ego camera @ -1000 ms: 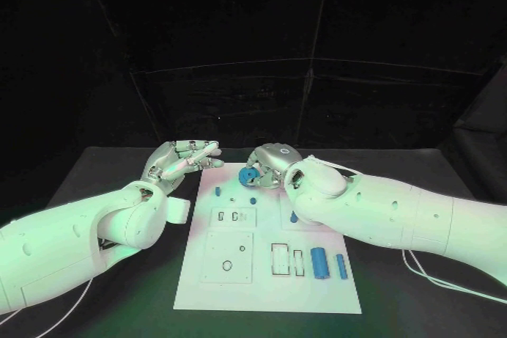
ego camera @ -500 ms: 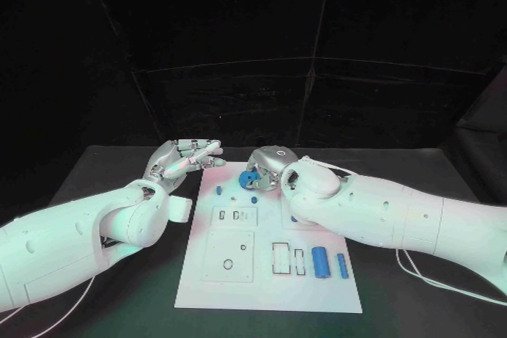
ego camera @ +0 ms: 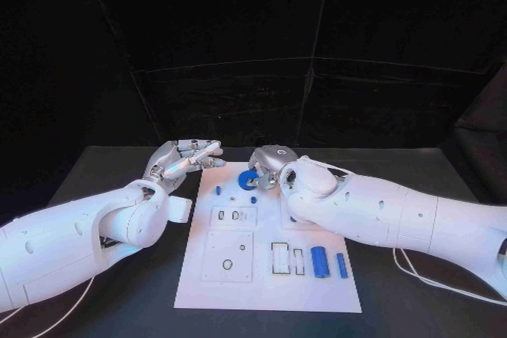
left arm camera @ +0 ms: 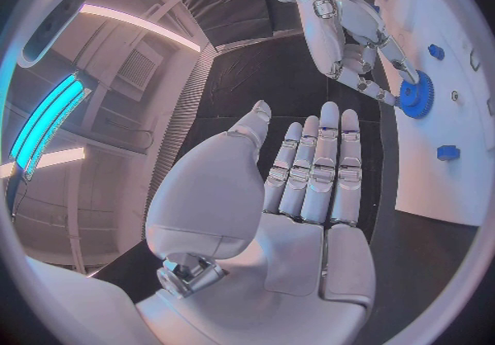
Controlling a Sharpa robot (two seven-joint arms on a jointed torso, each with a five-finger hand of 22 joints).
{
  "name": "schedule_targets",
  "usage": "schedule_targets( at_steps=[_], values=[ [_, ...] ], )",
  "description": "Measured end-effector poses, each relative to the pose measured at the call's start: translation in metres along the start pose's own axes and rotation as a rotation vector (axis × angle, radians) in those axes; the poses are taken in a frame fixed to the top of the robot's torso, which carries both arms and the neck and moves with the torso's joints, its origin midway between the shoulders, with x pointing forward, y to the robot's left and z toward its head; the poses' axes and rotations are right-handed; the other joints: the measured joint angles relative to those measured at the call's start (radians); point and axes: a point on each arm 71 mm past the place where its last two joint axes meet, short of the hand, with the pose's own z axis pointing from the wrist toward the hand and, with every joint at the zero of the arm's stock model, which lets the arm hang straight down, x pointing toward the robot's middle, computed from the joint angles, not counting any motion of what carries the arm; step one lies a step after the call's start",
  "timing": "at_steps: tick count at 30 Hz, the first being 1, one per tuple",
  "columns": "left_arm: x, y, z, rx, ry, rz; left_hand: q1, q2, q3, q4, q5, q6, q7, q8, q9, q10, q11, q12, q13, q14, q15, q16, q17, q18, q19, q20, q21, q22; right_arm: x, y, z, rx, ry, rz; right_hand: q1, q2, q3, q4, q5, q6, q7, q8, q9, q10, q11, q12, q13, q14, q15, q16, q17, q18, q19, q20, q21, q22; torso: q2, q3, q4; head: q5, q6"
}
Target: Assemble the parts on the task board
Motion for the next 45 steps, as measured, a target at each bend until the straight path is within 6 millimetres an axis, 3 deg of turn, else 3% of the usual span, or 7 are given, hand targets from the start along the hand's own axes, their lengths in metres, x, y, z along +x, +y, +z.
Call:
schedule_targets(
  at_steps=[7,10,15,19,25,33,45],
  values=[
    [0.000,0.000,0.000,-0.004,0.001,-0.001,0.000,0.000,-0.003,-0.003,0.000,0.000,0.000,0.000,0.000,0.000,0.000,0.000,0.000,0.000,0.000,0.000,0.000,0.000,0.000,0.000,0.000,0.000,0.001,-0.001,0.000,0.011,0.009,0.001,-0.022,-0.027,-0.016,0.049,0.000,-0.023,0.006,-0.001,-0.002,-0.007,0.007,-0.001,0.000,0.002,0.005,0.000,0.000,0.000,0.000,0.007,0.000,0.000,0.000,0.0001,0.0009,0.000,0.000],
    [0.000,0.000,0.000,-0.005,0.002,-0.001,-0.003,0.003,-0.003,-0.003,0.000,0.000,0.000,0.000,0.000,0.000,0.000,0.000,0.000,0.000,0.000,0.000,0.000,0.000,0.000,0.000,0.000,0.000,0.001,0.000,0.000,0.012,0.018,0.004,-0.040,-0.033,-0.042,0.081,0.031,-0.022,0.006,0.005,0.000,-0.007,0.007,-0.001,0.000,0.002,0.005,0.000,0.000,0.000,0.002,0.009,0.000,0.000,0.000,0.0001,0.0010,0.000,0.001],
    [-0.001,0.000,0.000,-0.007,0.002,-0.001,-0.003,0.003,-0.003,-0.003,0.000,0.000,0.000,-0.003,0.000,0.000,0.000,-0.005,0.000,0.000,0.000,0.000,0.000,0.000,0.003,0.003,0.000,0.000,0.001,-0.004,-0.003,0.011,0.028,0.018,-0.084,-0.012,-0.088,0.127,0.107,-0.003,-0.001,0.011,0.004,-0.003,0.011,0.007,0.000,0.002,0.005,0.005,0.000,0.000,0.004,0.011,0.000,0.000,0.000,0.0002,0.0007,0.001,0.002],
    [-0.001,0.000,-0.001,-0.009,0.000,0.000,-0.003,0.003,-0.003,-0.003,0.000,0.000,0.000,-0.004,0.000,0.000,0.000,-0.005,-0.001,0.000,0.000,0.000,0.001,0.000,0.004,0.004,0.000,-0.001,0.001,-0.006,-0.005,0.004,0.043,0.035,-0.093,-0.004,-0.103,0.132,0.107,0.005,-0.003,0.011,0.005,0.000,0.007,0.011,0.000,0.002,0.005,0.007,0.000,0.000,0.004,0.011,0.000,0.000,0.000,0.0008,-0.0008,0.002,0.003],
    [-0.002,0.000,-0.001,-0.011,0.000,0.000,-0.003,0.003,-0.003,-0.003,0.000,0.000,0.000,-0.004,0.000,0.000,0.000,-0.005,-0.001,0.000,0.000,0.000,0.001,0.000,0.004,0.004,0.000,-0.001,0.004,-0.006,-0.005,-0.004,0.080,0.055,-0.130,0.033,-0.150,0.134,0.096,-0.004,0.001,0.005,0.000,0.000,0.007,0.016,0.000,0.002,0.005,0.007,0.000,0.000,0.004,0.011,0.000,0.000,0.000,0.0007,-0.0010,0.000,0.002],
    [-0.002,0.000,-0.001,-0.012,0.001,0.000,-0.003,0.003,-0.003,-0.003,0.000,0.000,0.000,-0.004,0.000,0.000,0.000,-0.005,-0.001,0.000,0.000,0.000,0.001,0.000,0.004,0.004,0.000,-0.001,0.007,-0.008,-0.005,0.004,0.124,0.065,-0.125,0.045,-0.188,0.126,0.086,-0.140,0.003,-0.006,-0.013,0.000,0.007,0.016,0.000,0.002,0.005,0.007,0.000,0.000,0.004,0.011,0.000,0.000,0.000,0.0002,0.0012,-0.001,0.000],
    [-0.003,0.000,-0.001,-0.015,-0.002,0.001,-0.003,0.003,-0.003,-0.003,0.000,0.000,0.000,-0.004,-0.001,0.000,0.000,-0.005,0.000,0.000,0.000,0.000,0.002,0.000,0.004,0.004,0.000,-0.001,0.006,-0.015,-0.009,0.013,0.124,0.074,-0.109,0.059,-0.199,0.120,0.085,-0.126,0.005,-0.006,-0.011,0.006,0.013,0.025,0.000,0.002,0.005,0.007,0.000,0.000,0.004,0.011,0.000,0.000,0.000,0.0002,0.0006,0.000,0.000]
  ],
)
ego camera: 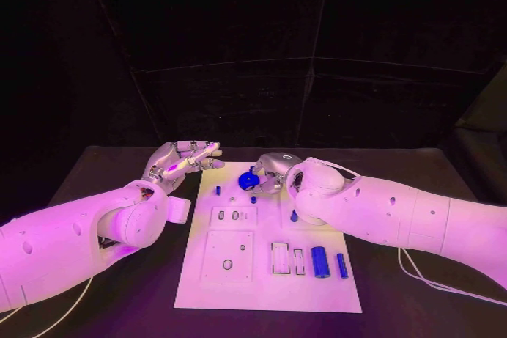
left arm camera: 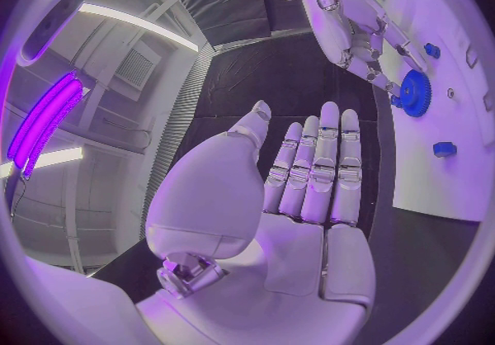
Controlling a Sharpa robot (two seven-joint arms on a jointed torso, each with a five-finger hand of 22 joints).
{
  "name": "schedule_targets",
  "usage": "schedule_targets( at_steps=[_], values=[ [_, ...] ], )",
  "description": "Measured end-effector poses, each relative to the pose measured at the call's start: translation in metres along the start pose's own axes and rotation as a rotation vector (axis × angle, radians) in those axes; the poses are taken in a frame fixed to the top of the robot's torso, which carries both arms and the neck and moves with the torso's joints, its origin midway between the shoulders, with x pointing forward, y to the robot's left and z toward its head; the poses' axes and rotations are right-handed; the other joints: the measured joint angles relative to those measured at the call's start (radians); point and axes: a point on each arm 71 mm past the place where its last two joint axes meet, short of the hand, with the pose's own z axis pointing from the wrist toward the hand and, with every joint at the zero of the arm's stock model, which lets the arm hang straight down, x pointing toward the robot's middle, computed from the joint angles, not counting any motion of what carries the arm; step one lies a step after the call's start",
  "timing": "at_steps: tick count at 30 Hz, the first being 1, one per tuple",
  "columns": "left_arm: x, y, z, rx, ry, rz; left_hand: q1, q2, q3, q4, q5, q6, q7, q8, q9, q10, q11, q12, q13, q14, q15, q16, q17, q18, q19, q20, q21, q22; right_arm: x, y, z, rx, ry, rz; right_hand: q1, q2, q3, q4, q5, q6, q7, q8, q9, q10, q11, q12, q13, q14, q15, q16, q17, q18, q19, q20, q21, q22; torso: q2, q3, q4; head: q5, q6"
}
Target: Assemble the parts on the task board
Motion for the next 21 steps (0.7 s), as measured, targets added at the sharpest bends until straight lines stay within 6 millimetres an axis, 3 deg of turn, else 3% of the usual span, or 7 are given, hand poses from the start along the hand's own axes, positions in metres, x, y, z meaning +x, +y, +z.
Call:
schedule_targets(
  at_steps=[5,10,15,21],
  values=[
    [-0.001,0.000,0.000,-0.001,-0.002,0.001,0.000,0.000,-0.003,-0.003,0.000,0.000,0.000,0.000,0.000,0.000,0.000,0.000,0.000,0.000,0.000,0.000,0.000,0.000,0.000,0.000,0.000,0.000,-0.007,-0.011,-0.009,-0.017,-0.068,0.033,0.052,0.014,-0.009,-0.017,0.048,0.093,-0.002,0.012,0.010,0.005,-0.002,0.006,0.000,0.000,0.000,0.000,0.000,0.000,0.000,0.000,0.000,0.000,0.000,0.0001,-0.0001,0.000,0.002],
    [-0.004,0.000,-0.001,-0.001,-0.008,0.004,0.000,0.000,-0.003,-0.003,0.000,0.000,0.000,0.000,0.000,0.000,0.000,0.000,0.000,0.000,0.000,0.000,0.000,0.000,0.000,0.000,0.000,-0.001,-0.019,-0.032,-0.025,-0.064,-0.146,0.103,0.106,0.030,0.000,-0.051,0.054,0.121,-0.005,0.017,0.011,0.005,-0.002,0.006,0.000,0.000,0.000,0.000,0.000,0.000,0.000,0.000,0.000,0.000,0.000,0.0007,-0.0017,0.000,0.005],
    [-0.009,-0.001,-0.002,-0.002,-0.017,0.009,0.000,0.000,0.000,-0.006,0.000,0.000,0.000,0.000,0.000,0.000,0.000,-0.004,-0.001,0.000,0.000,-0.004,0.000,0.000,0.000,0.000,0.000,-0.001,-0.033,-0.072,-0.050,-0.083,-0.174,0.201,0.168,0.020,0.006,-0.105,0.054,0.137,-0.010,0.021,0.011,0.005,-0.002,0.005,0.001,0.000,0.000,0.000,0.000,0.000,0.000,0.000,0.000,0.000,-0.001,0.0012,-0.0051,0.001,0.009],
    [-0.010,-0.001,-0.002,-0.002,-0.019,0.010,0.000,0.000,0.000,-0.006,0.000,0.000,0.000,0.000,0.000,0.000,0.000,-0.004,-0.001,0.000,0.000,-0.004,0.001,0.000,0.000,0.000,0.000,-0.001,-0.044,-0.118,-0.073,-0.067,-0.182,0.285,0.215,0.003,0.004,-0.160,0.054,0.145,-0.011,0.020,0.009,0.001,-0.006,-0.001,0.003,0.000,0.000,0.000,0.000,0.000,0.000,0.000,0.000,0.000,-0.002,0.0038,-0.0137,-0.001,0.011]
  ],
)
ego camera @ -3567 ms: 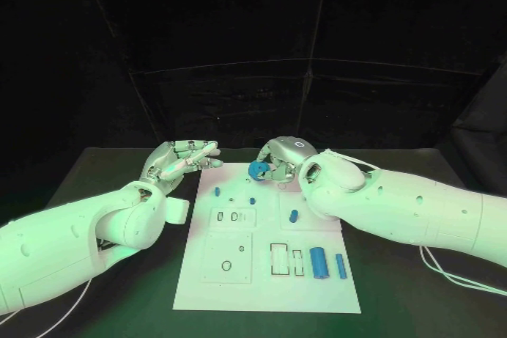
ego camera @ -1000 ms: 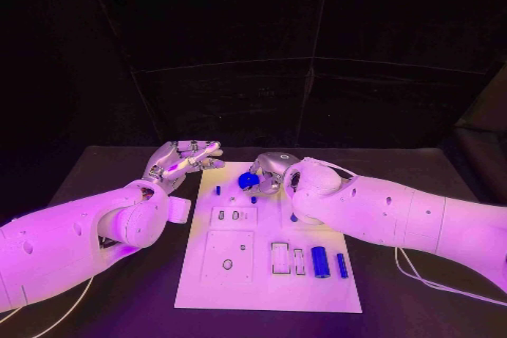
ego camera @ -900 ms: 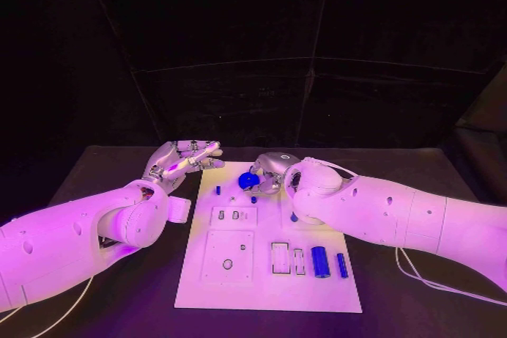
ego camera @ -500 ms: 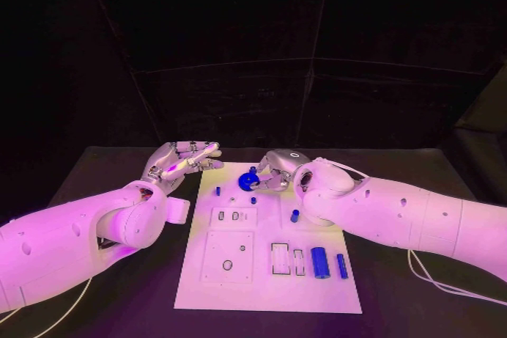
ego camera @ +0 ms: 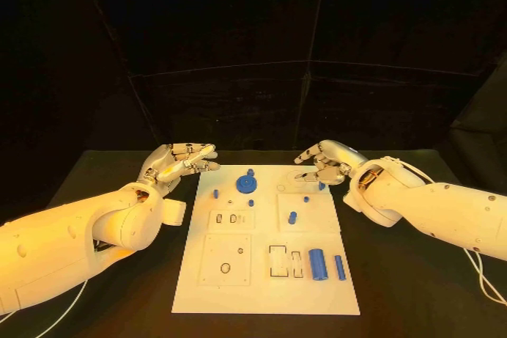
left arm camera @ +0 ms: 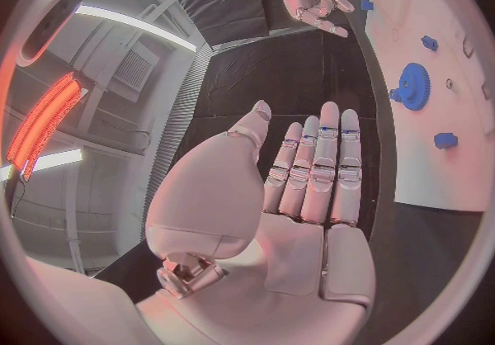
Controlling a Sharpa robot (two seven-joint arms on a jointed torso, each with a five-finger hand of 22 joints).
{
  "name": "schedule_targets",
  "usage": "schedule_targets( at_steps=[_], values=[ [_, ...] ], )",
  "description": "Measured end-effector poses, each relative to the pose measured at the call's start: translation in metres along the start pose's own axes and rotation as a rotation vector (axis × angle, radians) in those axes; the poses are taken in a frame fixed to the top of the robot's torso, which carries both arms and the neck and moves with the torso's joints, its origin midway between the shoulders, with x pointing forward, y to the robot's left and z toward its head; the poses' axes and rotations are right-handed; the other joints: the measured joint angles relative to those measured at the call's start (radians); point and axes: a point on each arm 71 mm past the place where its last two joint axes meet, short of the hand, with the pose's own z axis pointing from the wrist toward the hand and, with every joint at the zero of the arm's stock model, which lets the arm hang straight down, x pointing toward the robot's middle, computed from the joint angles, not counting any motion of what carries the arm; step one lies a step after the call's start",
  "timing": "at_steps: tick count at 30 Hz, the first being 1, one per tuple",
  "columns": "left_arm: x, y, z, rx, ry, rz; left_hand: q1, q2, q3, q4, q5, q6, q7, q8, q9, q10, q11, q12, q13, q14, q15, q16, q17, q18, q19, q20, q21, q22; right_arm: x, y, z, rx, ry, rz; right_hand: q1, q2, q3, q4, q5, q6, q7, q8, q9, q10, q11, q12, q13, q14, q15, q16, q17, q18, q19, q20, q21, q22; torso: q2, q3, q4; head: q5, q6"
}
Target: Assemble the parts on the task board
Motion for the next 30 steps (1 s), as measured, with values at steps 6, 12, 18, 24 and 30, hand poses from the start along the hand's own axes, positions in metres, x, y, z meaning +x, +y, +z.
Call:
schedule_targets(
  at_steps=[6,12,18,24,30],
  values=[
    [0.003,0.000,0.001,0.000,0.007,-0.004,0.000,0.000,0.001,-0.005,0.000,0.000,0.000,0.000,0.000,0.000,0.000,0.000,0.000,0.000,0.000,0.000,0.002,0.000,0.000,0.000,0.000,0.000,-0.017,-0.030,-0.012,0.022,-0.007,0.032,0.018,-0.004,0.001,-0.021,0.000,0.000,0.000,-0.005,-0.001,0.000,0.000,-0.006,0.000,0.000,0.000,0.000,0.000,0.000,0.000,0.000,0.000,0.000,0.000,0.0044,-0.0059,-0.018,0.004],
    [0.005,0.001,0.002,0.000,0.010,-0.005,0.000,0.000,0.000,-0.006,0.000,0.000,0.000,0.000,0.000,0.000,0.000,0.000,0.000,0.000,0.000,0.000,0.002,0.000,0.000,0.000,0.000,0.000,-0.022,-0.051,-0.015,0.043,-0.009,0.038,0.021,-0.003,0.001,-0.023,0.004,0.000,0.000,-0.009,-0.002,0.000,0.000,-0.010,0.000,0.000,0.000,0.000,0.000,0.000,0.000,0.000,0.000,0.000,0.000,0.0054,-0.0072,-0.031,0.005],
    [0.005,0.002,0.003,0.000,0.010,-0.005,0.000,0.000,0.000,-0.006,0.000,0.000,0.000,0.000,0.000,0.000,0.000,0.000,0.000,0.000,0.000,0.000,0.002,0.000,0.000,0.000,0.000,0.000,-0.018,-0.061,-0.016,0.054,0.005,0.044,0.021,-0.003,0.001,-0.028,0.004,0.000,0.000,-0.009,-0.003,-0.004,-0.003,-0.016,0.000,0.000,0.000,0.000,0.000,0.000,0.000,0.000,0.000,0.000,0.000,0.0036,-0.0042,-0.034,0.002],
    [0.005,0.003,0.003,-0.001,0.009,-0.005,0.000,0.000,0.000,-0.005,0.000,0.000,0.000,0.000,0.000,0.000,0.000,0.000,0.000,0.000,0.000,0.000,0.002,0.000,0.000,0.000,0.000,0.000,-0.007,-0.069,-0.018,0.070,0.033,0.051,0.021,-0.003,-0.002,-0.031,0.004,-0.004,0.004,-0.009,-0.003,-0.004,-0.003,-0.017,0.000,0.000,0.000,0.000,0.000,0.000,0.000,0.000,0.000,0.000,0.000,0.0028,-0.0027,-0.033,0.000],
    [0.005,0.003,0.003,-0.002,0.009,-0.005,0.000,0.000,0.000,-0.005,0.000,0.000,0.000,0.000,0.000,0.000,0.000,0.000,0.000,0.000,0.000,0.000,0.002,0.000,0.000,0.000,0.000,0.000,0.001,-0.075,-0.019,0.083,0.053,0.054,0.021,-0.003,-0.002,-0.031,0.004,-0.007,0.007,-0.009,-0.003,-0.004,-0.003,-0.017,0.000,0.000,0.000,0.000,0.000,0.000,0.000,0.000,-0.004,0.000,0.000,0.0022,-0.0026,-0.033,-0.002]
  ],
)
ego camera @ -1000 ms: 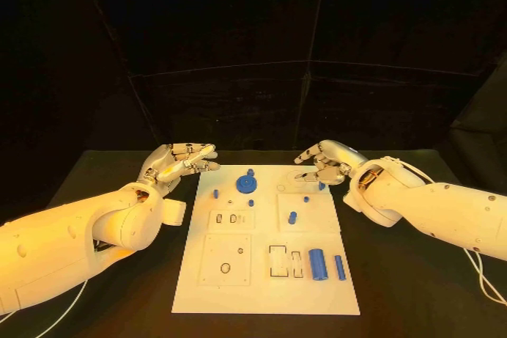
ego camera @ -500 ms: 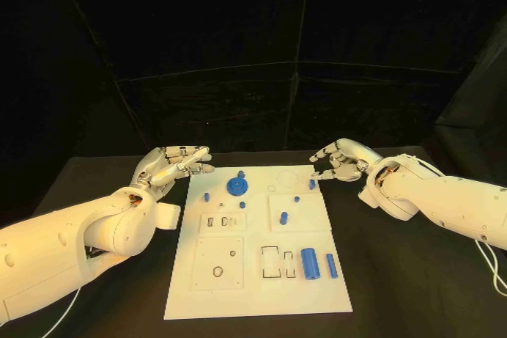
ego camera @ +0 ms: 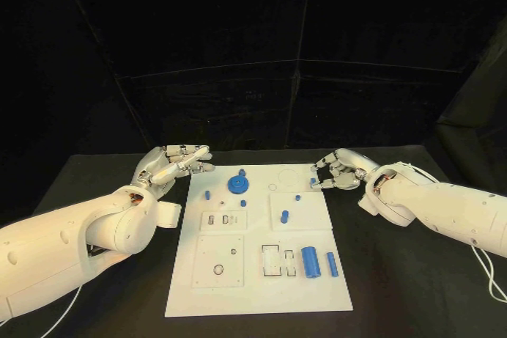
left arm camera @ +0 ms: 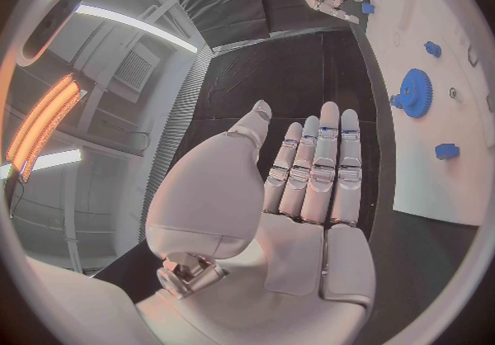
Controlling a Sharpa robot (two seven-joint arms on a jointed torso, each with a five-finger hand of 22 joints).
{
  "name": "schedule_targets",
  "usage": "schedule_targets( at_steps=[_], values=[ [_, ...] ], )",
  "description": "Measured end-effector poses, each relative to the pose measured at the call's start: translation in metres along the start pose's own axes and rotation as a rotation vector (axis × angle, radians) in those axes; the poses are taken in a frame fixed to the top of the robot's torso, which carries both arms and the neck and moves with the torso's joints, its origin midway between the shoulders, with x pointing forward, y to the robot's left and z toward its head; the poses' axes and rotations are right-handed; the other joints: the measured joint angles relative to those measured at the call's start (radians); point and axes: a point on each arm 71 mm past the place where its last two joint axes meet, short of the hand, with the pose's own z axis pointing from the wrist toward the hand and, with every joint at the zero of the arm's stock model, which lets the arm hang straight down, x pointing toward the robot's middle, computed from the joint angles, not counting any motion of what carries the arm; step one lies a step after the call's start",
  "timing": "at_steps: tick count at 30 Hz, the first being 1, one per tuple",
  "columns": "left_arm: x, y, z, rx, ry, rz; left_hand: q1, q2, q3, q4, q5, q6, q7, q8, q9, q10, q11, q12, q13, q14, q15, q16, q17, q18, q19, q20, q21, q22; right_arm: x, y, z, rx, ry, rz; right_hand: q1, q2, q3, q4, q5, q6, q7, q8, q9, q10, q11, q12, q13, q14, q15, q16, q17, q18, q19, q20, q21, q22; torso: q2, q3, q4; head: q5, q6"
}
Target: Assemble the parts on the task board
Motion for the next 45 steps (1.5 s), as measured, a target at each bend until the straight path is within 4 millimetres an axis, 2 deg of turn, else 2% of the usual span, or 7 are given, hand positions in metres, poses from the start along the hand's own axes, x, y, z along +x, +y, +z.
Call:
schedule_targets(
  at_steps=[10,19,22,39,45],
  values=[
    [0.000,0.001,0.000,-0.001,0.000,0.000,0.000,0.000,0.000,0.000,0.000,0.000,0.000,0.000,0.000,0.000,0.000,0.000,0.000,0.000,0.000,-0.004,0.000,0.000,0.000,0.000,0.000,0.000,0.002,-0.007,0.001,0.018,0.013,-0.003,0.000,0.000,0.000,0.000,0.004,0.000,0.000,0.000,0.000,-0.004,0.004,-0.003,0.000,0.000,0.000,0.000,0.000,0.000,0.000,0.000,0.000,0.000,0.000,-0.0010,0.0001,0.000,-0.002],
    [0.000,0.001,0.001,-0.002,0.000,0.000,0.000,0.000,0.000,0.000,0.000,0.000,0.000,0.000,0.000,0.000,0.000,0.000,0.000,0.000,0.000,-0.004,0.000,0.000,0.000,0.000,0.000,-0.001,0.005,-0.009,0.004,0.025,0.027,-0.005,-0.002,0.025,0.016,-0.016,0.004,0.039,-0.010,0.015,0.005,-0.003,0.003,0.002,0.001,0.000,0.000,0.000,0.001,0.000,0.000,0.000,0.000,0.000,-0.001,-0.0015,0.0010,-0.001,-0.004],
    [0.000,0.001,0.001,-0.002,-0.001,0.000,0.000,0.000,0.000,0.000,0.000,0.000,0.000,0.000,0.000,0.000,0.000,0.000,0.000,0.000,0.000,-0.004,0.001,0.000,0.000,0.000,0.000,-0.001,0.007,-0.009,0.004,0.025,0.034,-0.004,0.000,0.032,0.020,-0.020,0.004,0.051,-0.013,0.020,0.005,0.002,-0.002,0.003,0.016,0.000,0.000,0.000,0.001,0.000,0.000,0.000,0.000,0.000,-0.001,-0.0018,0.0009,0.001,-0.004],
    [0.000,0.002,0.001,-0.003,-0.001,0.000,0.000,0.000,0.000,0.000,0.000,0.000,0.000,0.000,0.000,0.000,0.000,0.000,0.000,0.000,0.000,-0.004,0.001,0.000,0.000,0.000,-0.004,-0.001,0.011,-0.007,0.006,0.020,0.052,-0.006,0.001,0.044,0.031,-0.030,0.004,0.077,-0.018,0.023,0.006,0.006,-0.005,0.010,0.042,0.000,0.000,0.000,0.001,0.000,-0.004,-0.004,0.000,0.000,-0.001,-0.0018,-0.0003,-0.002,-0.009],
    [0.000,0.002,0.001,-0.003,-0.001,0.000,0.000,0.000,0.000,0.000,0.000,0.000,0.000,0.000,0.000,0.000,0.000,0.000,0.000,0.000,0.000,-0.004,0.001,0.000,0.000,0.000,-0.004,-0.001,0.012,-0.007,0.006,0.018,0.054,-0.006,0.001,0.063,0.049,-0.035,-0.002,0.091,-0.025,0.027,0.006,0.011,-0.011,0.013,0.081,0.000,-0.008,0.000,0.000,0.000,-0.001,-0.006,0.000,0.000,-0.001,-0.0016,-0.0003,-0.004,-0.009]
  ],
)
